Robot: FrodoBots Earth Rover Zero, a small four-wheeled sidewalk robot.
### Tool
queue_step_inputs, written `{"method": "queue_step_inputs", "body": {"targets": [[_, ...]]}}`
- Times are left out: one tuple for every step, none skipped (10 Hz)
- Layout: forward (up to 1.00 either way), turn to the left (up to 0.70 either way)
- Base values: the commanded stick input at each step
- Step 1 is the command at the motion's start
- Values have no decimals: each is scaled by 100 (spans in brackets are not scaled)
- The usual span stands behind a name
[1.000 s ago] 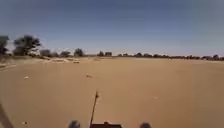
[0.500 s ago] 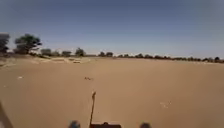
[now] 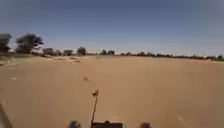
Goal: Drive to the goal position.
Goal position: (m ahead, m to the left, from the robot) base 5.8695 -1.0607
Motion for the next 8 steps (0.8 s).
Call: {"method": "queue_step_inputs", "body": {"targets": [[70, 0], [70, 0], [70, 0], [70, 0], [70, 0], [70, 0], [70, 0], [70, 0]]}}
